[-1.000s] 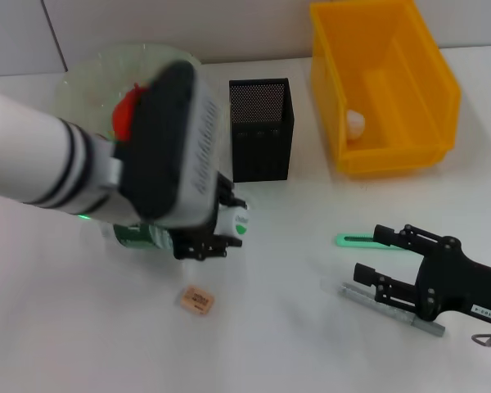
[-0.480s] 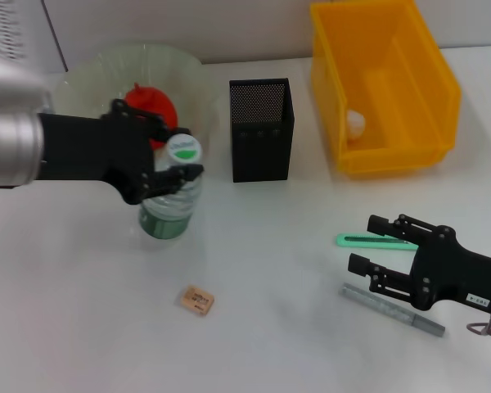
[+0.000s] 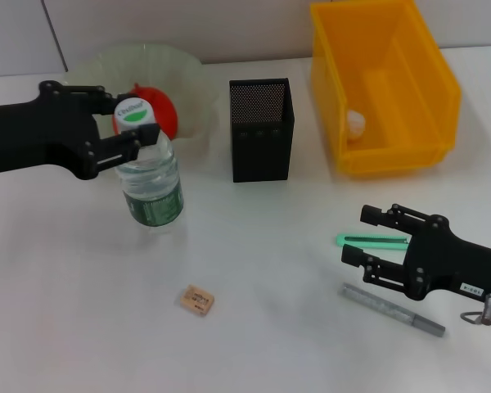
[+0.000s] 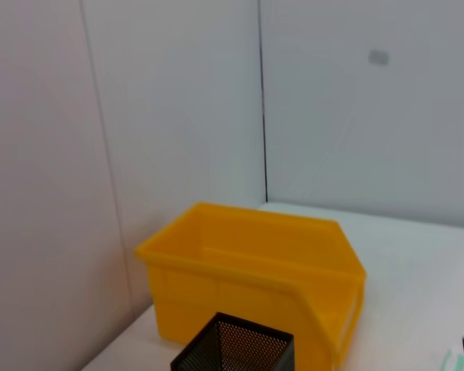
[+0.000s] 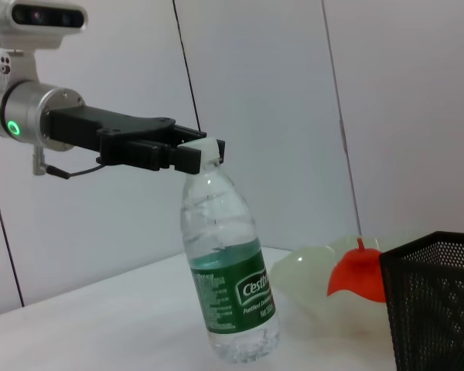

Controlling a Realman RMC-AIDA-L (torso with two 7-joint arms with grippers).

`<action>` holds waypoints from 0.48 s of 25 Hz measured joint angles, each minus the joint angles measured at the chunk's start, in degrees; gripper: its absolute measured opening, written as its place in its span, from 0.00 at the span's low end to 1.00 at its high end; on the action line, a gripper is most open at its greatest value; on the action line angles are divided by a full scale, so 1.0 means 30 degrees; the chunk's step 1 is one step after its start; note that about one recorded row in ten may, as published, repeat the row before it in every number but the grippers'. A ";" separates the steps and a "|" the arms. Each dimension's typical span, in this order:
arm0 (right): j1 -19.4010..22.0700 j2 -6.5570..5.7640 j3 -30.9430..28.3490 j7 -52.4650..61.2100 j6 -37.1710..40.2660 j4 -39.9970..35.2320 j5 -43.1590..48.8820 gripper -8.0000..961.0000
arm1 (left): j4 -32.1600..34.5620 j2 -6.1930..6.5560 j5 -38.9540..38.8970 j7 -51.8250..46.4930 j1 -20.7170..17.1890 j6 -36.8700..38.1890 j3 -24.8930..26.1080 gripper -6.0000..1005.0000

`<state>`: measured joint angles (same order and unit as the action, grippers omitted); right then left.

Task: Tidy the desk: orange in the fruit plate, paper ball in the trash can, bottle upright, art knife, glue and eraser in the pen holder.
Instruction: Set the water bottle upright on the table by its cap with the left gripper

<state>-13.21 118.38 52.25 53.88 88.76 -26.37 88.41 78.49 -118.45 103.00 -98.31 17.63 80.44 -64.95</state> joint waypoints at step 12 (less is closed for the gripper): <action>-0.0104 0.0001 -0.0017 0.0000 0.0063 0.0002 0.0000 0.74 | -0.3724 -0.0008 -0.1296 0.1519 0.0003 -0.0990 0.1771 0.43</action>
<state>-13.52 118.39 52.20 53.88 88.95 -26.37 88.41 67.32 -118.47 99.11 -93.75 17.64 77.47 -59.63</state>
